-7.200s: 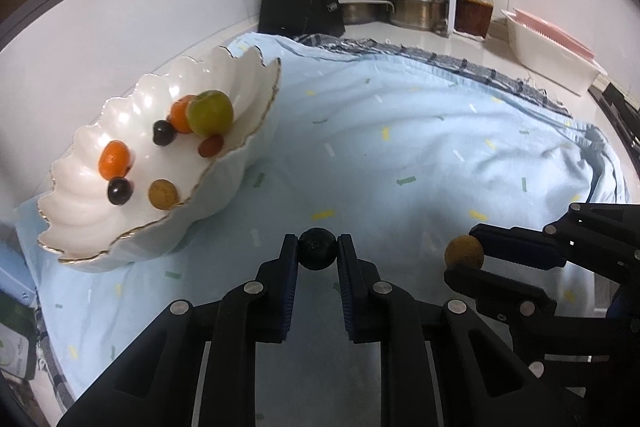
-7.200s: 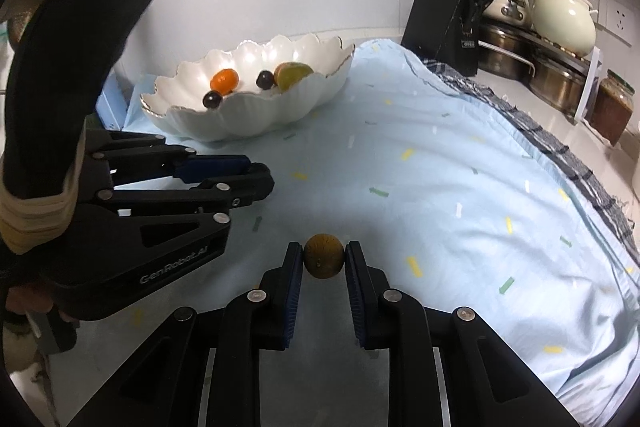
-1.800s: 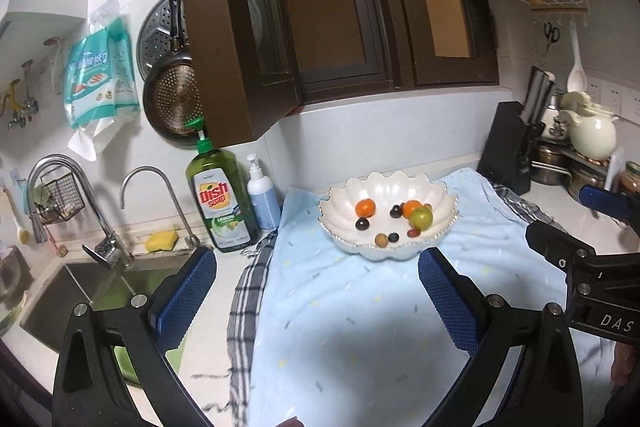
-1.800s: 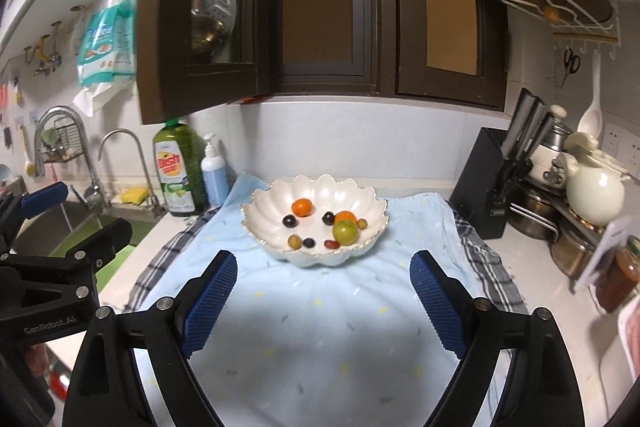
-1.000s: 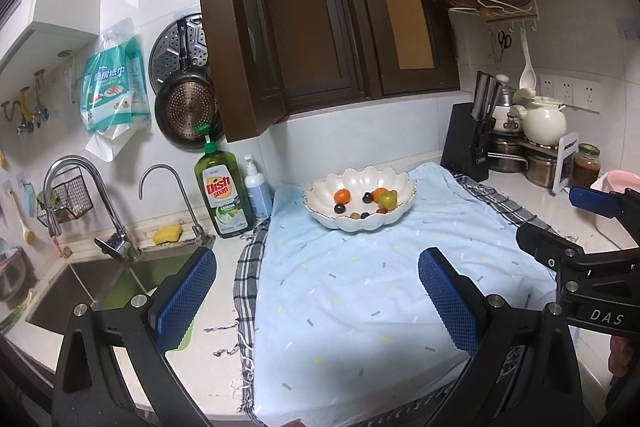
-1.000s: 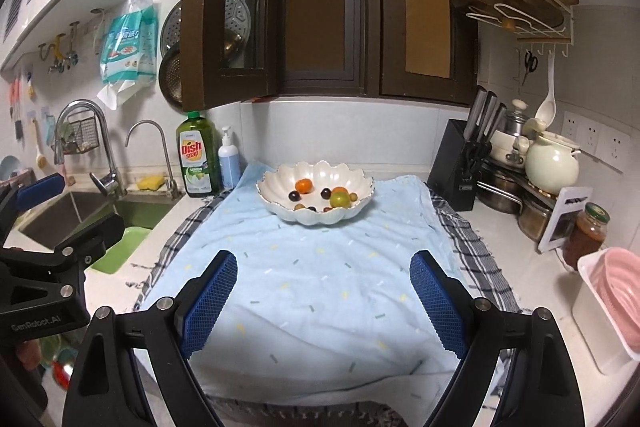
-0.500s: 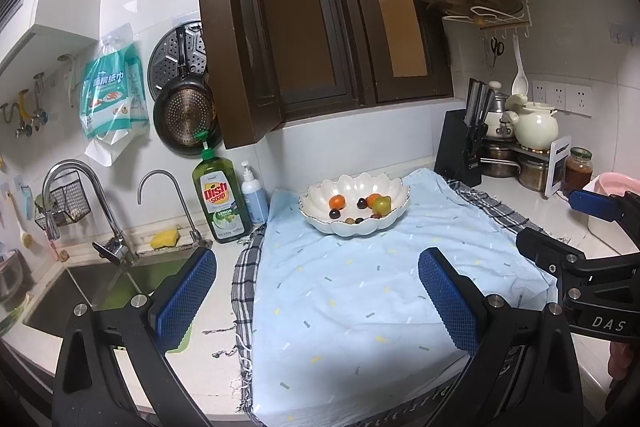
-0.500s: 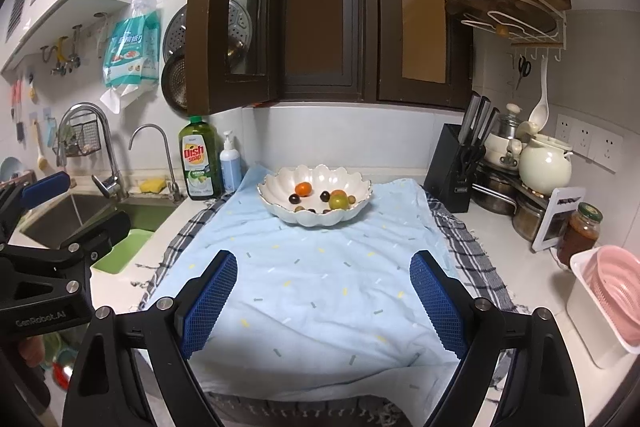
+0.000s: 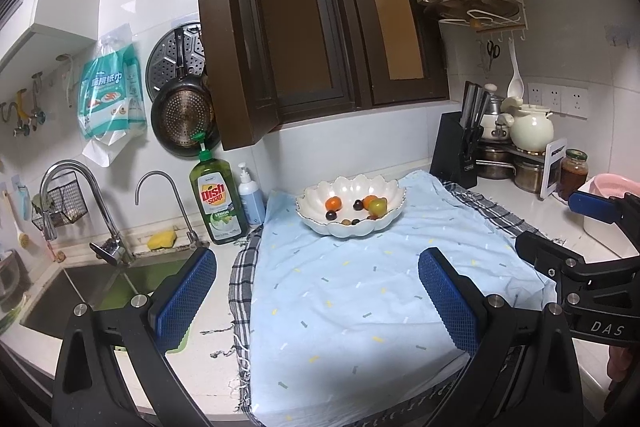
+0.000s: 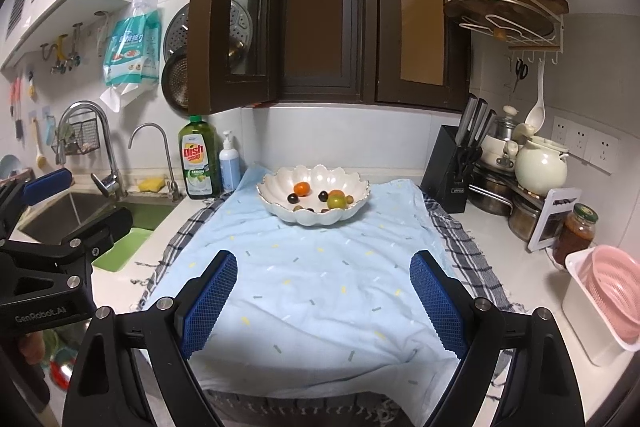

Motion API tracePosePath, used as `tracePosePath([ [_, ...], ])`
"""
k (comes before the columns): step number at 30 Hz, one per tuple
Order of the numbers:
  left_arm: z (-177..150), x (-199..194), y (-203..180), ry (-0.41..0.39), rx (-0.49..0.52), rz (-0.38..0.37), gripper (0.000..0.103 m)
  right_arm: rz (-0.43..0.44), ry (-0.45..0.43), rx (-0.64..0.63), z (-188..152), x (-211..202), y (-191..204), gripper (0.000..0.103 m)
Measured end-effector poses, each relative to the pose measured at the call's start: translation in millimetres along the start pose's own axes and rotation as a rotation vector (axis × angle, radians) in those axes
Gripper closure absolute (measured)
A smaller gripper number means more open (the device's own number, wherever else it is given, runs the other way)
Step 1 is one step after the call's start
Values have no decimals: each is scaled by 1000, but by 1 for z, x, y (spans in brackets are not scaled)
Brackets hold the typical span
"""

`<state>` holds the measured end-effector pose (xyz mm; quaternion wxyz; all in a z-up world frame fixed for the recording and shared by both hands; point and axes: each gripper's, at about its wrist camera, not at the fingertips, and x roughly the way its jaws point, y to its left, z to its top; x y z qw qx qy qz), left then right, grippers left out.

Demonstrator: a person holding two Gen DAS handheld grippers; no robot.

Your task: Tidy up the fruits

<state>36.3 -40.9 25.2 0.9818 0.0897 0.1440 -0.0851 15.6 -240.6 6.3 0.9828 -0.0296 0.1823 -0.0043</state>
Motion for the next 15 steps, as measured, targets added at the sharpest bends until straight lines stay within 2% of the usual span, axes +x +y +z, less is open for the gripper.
tracePosePath([
  [15,0,0,0,1,-2,-3,0,-3,10,5,-2,-1,-3,14],
])
